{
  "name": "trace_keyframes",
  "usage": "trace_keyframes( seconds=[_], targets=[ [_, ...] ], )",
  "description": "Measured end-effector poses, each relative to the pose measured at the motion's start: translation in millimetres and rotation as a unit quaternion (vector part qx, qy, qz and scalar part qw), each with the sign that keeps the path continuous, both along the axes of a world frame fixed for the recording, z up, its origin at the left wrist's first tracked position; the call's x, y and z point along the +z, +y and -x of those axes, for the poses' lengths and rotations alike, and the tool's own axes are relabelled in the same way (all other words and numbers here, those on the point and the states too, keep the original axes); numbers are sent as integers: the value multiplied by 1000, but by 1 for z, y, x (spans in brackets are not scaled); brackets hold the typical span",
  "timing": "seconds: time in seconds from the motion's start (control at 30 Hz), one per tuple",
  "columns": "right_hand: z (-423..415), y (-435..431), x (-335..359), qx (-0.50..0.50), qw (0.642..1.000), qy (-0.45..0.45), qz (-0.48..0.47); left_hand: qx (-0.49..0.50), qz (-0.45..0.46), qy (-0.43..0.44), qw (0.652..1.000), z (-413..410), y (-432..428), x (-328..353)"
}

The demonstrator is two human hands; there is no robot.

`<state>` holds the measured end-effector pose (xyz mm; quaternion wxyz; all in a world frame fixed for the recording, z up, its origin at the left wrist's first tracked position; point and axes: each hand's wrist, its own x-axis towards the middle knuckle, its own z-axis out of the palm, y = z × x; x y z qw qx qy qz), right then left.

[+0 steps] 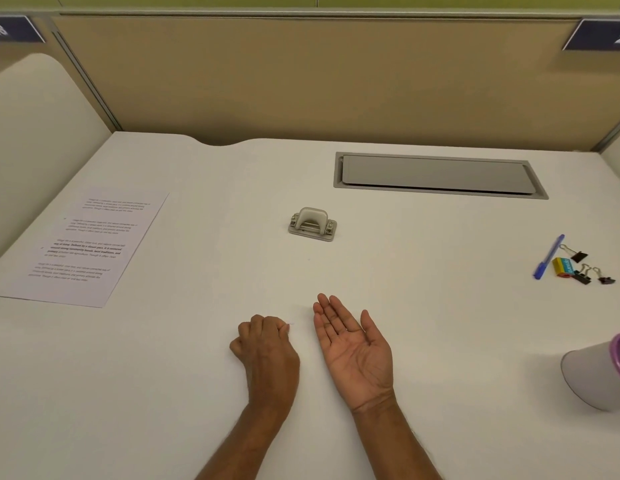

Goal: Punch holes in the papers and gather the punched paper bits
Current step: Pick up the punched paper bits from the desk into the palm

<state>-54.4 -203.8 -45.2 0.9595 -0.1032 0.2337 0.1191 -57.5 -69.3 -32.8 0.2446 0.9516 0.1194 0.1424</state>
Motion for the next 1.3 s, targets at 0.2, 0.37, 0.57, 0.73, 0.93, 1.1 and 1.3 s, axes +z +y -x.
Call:
trace_keyframes(
  seconds=[0.2,0.37,0.57,0.73,0.93,1.1,1.3],
  targets=[
    [-2,2,1,8,1000,1,4,-77,197,-5,977,39,-32,24],
    [0,0,-1,21,1000,-1,14,-102,259,24,960,46,-51,30],
    [-1,1,-2,12,1000,-9,18,-115,306,39,944,41,-42,25],
    [-2,2,-1,6,1000,-7,9,-86,363,5,928,34,-28,25],
    [0,-1,-2,-1,1000,-12,-5,-9,336,2,942,10,12,16],
    [2,-3,-4,1,1000,-10,-6,-79,219,47,971,-4,31,9],
    [2,-4,-5,4,1000,-12,-7,-53,210,26,976,-6,25,1]
  ],
)
